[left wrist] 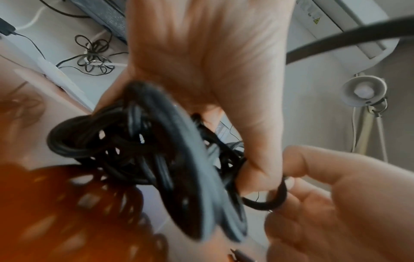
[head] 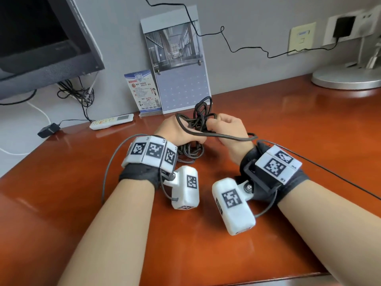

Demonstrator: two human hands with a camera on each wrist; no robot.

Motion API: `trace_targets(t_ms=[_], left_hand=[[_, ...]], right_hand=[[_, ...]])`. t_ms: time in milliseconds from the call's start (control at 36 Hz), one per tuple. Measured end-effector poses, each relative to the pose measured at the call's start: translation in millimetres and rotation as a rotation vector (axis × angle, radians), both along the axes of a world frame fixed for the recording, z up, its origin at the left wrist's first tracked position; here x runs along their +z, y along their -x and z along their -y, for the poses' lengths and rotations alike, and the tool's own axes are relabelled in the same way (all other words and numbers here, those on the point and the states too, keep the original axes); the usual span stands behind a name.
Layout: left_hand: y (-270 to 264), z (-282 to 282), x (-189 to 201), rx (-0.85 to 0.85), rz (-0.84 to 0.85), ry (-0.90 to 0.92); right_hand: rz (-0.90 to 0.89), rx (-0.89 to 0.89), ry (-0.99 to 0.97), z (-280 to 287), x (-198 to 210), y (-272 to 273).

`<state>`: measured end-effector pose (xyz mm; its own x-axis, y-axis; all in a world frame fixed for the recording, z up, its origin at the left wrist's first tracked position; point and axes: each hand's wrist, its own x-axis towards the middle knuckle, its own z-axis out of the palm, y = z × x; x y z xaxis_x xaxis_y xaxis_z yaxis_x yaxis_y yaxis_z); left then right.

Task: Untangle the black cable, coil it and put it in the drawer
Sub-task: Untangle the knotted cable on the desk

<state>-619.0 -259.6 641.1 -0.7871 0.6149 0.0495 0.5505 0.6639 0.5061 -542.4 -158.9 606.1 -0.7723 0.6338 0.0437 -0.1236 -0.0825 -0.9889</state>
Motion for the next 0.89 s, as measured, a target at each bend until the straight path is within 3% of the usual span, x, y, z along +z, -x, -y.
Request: trace_targets(t_ms=[56, 250, 361, 444, 528, 667, 806, 889], left_hand=[[-3.2, -1.5, -2.5, -0.018, -0.012, 0.005], [9.5, -7.2, -17.5, -0.004, -0.027, 0.131], [7.1, -5.0, -16.5, -0.036, -0.073, 0.139], [4.9, -1.6, -11.8, -0.069, -0.071, 0.101], [12.3, 3.9, -11.2, -0.002, 0.010, -0.051], [20.1, 5.7, -14.1, 0.028, 0.128, -0.163], [18.7, 4.8, -7.9, -0.007, 0.157, -0.061], [22.9, 5.8, -12.5, 0.009, 0.115, -0.052]], right_hand=[[0.007, -0.017, -0.002, -3.4, 0.8, -1.7], [0.106, 0.242, 0.423, -22.2, 4.6, -1.7], [0.155, 0.365, 0.495, -27.6, 5.5, -4.4], [0.155, 0.348, 0.395, -25.9, 9.6, -2.3], [0.055, 0.259, 0.341, -29.1, 14.4, -5.6], [-0.222, 0.216, 0.662, -29.8, 18.1, -10.5], [-0.033, 0.320, 0.727, -40.6, 18.4, -14.6], [-0.050, 0.303, 0.709, -46.2, 20.1, -17.1]])
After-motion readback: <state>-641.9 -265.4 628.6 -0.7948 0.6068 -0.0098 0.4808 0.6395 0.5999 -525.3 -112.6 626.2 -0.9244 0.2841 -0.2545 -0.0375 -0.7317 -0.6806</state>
